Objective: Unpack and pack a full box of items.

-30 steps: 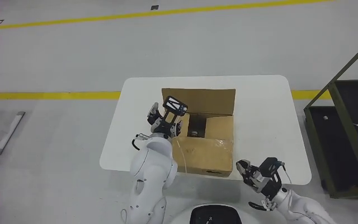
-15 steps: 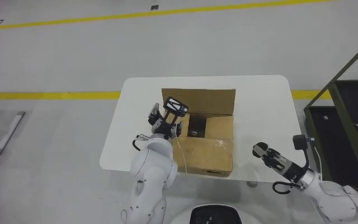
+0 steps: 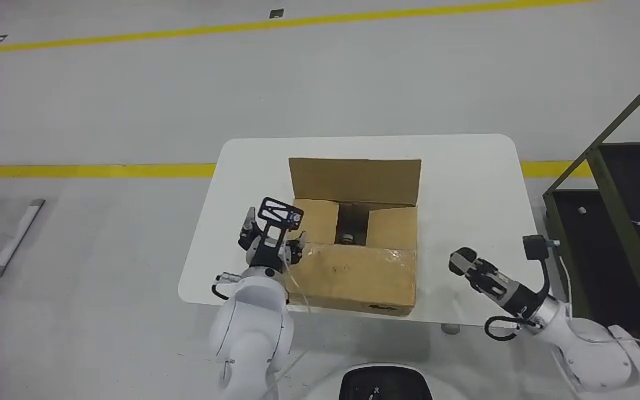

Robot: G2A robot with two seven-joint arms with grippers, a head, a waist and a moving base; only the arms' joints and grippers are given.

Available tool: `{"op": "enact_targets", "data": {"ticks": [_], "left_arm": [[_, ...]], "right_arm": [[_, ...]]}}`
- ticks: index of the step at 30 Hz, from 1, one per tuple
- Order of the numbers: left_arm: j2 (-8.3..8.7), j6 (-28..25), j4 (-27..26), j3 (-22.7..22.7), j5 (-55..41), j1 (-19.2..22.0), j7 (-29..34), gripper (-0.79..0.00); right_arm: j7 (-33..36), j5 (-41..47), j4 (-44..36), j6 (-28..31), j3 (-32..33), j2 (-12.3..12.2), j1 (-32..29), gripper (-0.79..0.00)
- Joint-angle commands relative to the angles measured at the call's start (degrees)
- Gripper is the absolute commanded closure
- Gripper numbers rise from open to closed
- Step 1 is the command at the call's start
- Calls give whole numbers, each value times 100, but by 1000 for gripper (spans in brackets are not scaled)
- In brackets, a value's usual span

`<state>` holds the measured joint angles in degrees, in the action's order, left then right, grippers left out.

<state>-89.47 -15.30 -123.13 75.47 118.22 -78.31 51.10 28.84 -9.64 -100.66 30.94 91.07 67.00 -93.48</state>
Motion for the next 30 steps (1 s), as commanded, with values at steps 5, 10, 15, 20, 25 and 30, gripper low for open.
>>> {"op": "enact_targets", "data": {"ticks": [5,10,15,20,25,30], "left_arm": [[6,-8,-8,0,71,-31,-16,-785],[6,-8,-8,0,71,-31,-16,-785],[6,-8,-8,0,71,-31,-16,-785],[6,-8,-8,0,71,-31,-16,-785],[6,-8,-8,0,71,-31,-16,-785],[6,-8,-8,0,71,-31,-16,-785]], "right_arm": [[330,-100,174,-171,-411,2,587,-228],[388,-324,449,-257,-748,18,951,-246],[262,-562,612,-327,-949,32,1173,-256],[311,-755,723,-397,-1114,32,1315,-286],[368,-886,735,-351,-1250,26,1379,-283],[607,-647,627,-284,-1231,-5,1338,-280]]}}
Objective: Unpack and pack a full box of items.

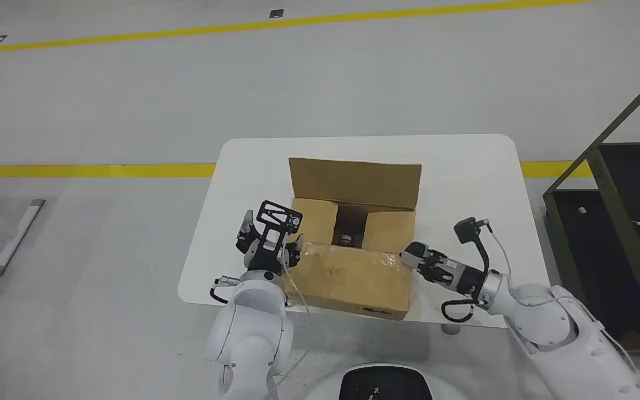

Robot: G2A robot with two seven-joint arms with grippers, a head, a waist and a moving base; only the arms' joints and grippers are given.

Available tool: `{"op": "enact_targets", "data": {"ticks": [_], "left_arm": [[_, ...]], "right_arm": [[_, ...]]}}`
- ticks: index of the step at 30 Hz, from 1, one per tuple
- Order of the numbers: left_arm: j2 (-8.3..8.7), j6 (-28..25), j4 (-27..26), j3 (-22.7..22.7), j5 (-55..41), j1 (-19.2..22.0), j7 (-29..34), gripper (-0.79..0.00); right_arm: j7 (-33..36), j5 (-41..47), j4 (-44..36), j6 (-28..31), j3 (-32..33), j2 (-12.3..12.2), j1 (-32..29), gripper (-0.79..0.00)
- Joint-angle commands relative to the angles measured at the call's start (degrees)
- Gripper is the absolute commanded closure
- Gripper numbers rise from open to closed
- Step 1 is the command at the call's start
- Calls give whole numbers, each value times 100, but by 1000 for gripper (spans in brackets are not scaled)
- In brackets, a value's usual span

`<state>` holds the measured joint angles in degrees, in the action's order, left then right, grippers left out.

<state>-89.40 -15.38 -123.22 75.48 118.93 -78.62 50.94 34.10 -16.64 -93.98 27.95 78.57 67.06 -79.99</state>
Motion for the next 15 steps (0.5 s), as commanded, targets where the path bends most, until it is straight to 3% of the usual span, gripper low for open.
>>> {"op": "enact_targets", "data": {"ticks": [1,9,15], "left_arm": [[0,0,0,0,0,0,0,-785],[14,38,44,31,-7,-58,-212,-785],[30,56,69,64,-47,-32,-300,-785]], "right_arm": [[181,144,-88,26,26,-20,-31,-280],[1191,400,-426,-22,93,-125,-36,-336],[1482,244,-522,59,-133,-156,-25,-292]]}}
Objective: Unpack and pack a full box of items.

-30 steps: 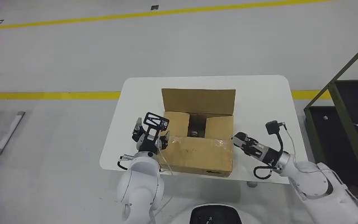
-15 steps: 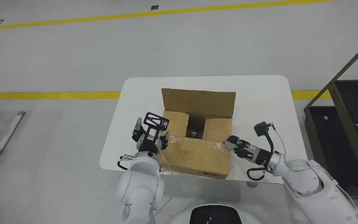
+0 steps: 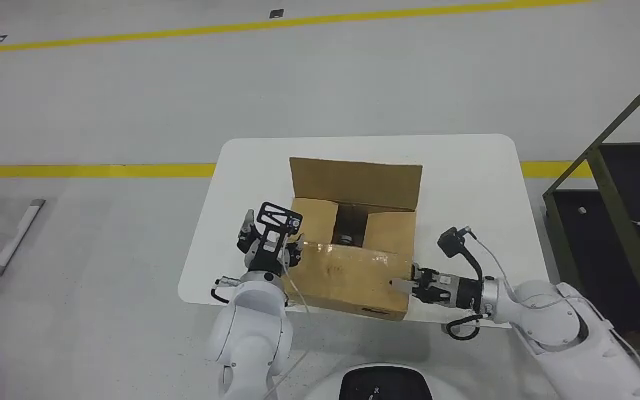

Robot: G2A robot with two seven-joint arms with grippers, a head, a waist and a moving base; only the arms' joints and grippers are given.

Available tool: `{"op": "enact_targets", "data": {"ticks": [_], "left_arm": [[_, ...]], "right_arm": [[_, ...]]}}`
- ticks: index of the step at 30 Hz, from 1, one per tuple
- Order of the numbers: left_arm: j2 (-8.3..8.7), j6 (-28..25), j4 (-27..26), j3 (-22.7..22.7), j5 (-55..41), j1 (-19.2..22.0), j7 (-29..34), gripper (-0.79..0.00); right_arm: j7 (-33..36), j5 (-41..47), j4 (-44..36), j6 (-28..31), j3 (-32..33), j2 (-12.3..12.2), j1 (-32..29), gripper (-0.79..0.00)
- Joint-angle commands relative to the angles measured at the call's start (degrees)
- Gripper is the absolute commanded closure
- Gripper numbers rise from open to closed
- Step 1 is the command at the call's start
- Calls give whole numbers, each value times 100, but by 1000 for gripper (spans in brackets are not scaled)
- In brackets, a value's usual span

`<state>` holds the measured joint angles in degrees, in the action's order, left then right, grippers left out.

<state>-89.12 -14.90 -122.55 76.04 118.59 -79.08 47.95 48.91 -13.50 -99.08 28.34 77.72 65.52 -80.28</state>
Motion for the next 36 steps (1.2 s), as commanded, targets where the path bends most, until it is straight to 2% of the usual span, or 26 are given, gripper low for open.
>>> {"op": "enact_targets", "data": {"ticks": [1,3,4,11,19,23,30,32,36], "left_arm": [[-1,43,8,16,-86,21,22,-785],[-4,73,-17,48,-239,54,59,-785],[-3,69,-28,73,-274,76,84,-785],[10,327,-153,172,-174,263,-39,-785],[21,555,-174,192,-136,204,-140,-785],[27,774,-192,172,157,239,-203,-785],[27,750,-44,83,354,266,85,-785],[11,843,5,25,293,288,227,-785],[4,676,74,-18,164,332,448,-785]], "right_arm": [[-8,-118,-18,34,-93,-4,5,-286],[-19,-321,-26,91,-151,-13,28,-52],[-142,-470,-43,108,-149,-15,37,0],[-1171,-1189,-95,376,-52,-22,21,0],[-2349,-2226,-220,812,296,-61,-66,0],[-2694,-2858,-343,1214,434,-100,-205,0],[-3225,-4487,-918,1362,506,-151,-596,0],[-3386,-4744,-1026,1362,522,-161,-707,0],[-3672,-5130,-1153,1385,547,-181,-892,0]]}}
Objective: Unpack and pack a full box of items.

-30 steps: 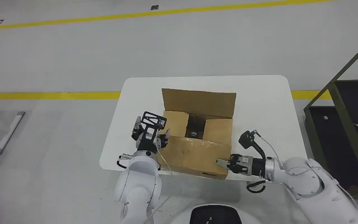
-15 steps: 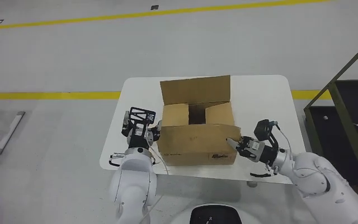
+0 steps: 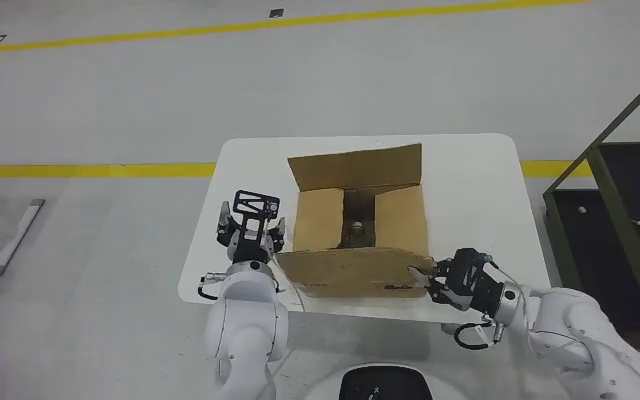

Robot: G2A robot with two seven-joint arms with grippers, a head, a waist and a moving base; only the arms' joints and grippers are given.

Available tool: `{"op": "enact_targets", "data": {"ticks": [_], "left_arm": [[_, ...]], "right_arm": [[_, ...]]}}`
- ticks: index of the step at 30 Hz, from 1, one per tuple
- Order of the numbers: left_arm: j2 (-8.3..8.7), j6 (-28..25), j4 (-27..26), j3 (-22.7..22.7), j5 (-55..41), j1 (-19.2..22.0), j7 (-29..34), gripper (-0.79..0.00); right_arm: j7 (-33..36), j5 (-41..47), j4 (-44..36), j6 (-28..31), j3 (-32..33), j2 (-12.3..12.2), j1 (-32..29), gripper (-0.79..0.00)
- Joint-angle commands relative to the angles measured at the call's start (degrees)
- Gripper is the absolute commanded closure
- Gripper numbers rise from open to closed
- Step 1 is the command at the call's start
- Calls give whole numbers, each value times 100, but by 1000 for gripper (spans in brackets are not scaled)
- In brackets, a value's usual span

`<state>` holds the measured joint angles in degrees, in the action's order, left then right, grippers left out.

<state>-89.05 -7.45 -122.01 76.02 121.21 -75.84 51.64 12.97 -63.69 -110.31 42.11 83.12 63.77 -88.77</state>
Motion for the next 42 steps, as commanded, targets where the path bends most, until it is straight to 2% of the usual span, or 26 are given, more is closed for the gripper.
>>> {"op": "enact_targets", "data": {"ticks": [1,8,10,11,12,15,16,22,23,24,28,30,31,34,35,36,42], "left_arm": [[-2,-142,23,-23,-99,26,122,-785],[8,-693,147,-206,-83,85,367,-785],[15,-851,137,-256,-42,93,401,-785],[14,-904,135,-266,-110,84,409,-785],[26,-1026,137,-261,-13,96,430,-785],[26,-1082,167,-201,-176,102,510,-785],[27,-1103,166,-177,-205,122,543,-785],[31,-1260,134,-137,-366,173,747,-785],[34,-1293,113,-139,-364,169,761,-785],[37,-1333,92,-146,-390,158,769,-785],[44,-1396,-19,-174,-406,125,847,-785],[46,-1412,-51,-197,-431,97,871,-785],[48,-1435,-63,-213,-448,82,867,-785],[61,-1580,-121,-249,-486,30,829,-785],[67,-1628,-142,-256,-497,10,812,-785],[71,-1651,-162,-257,-501,-11,805,-785],[96,-1747,-272,-272,-524,-90,717,-785]], "right_arm": [[-152,-174,-44,4,12,-9,-81,0],[-506,-585,-27,-72,-18,-28,-225,-9],[-600,-483,34,-59,-47,-27,-234,-58],[-622,-462,53,-61,-43,-29,-227,-117],[-643,-418,73,-50,-46,-31,-228,-123],[-723,-131,117,8,-32,-35,-259,-332],[-748,81,136,49,-7,-37,-277,-548],[-674,1649,250,427,166,-69,-351,-671],[-674,2025,274,494,204,-76,-352,-748],[-622,2362,308,578,235,-87,-353,-785],[-436,4158,497,774,287,-131,-321,-785],[-267,4887,593,612,328,-155,-257,-674],[-145,5207,637,464,324,-165,-219,-376],[202,6130,735,-142,237,-176,-58,-212],[327,6321,766,-339,228,-180,29,-135],[465,6425,812,-527,193,-183,98,0],[1382,6643,956,-1093,-313,-170,490,0]]}}
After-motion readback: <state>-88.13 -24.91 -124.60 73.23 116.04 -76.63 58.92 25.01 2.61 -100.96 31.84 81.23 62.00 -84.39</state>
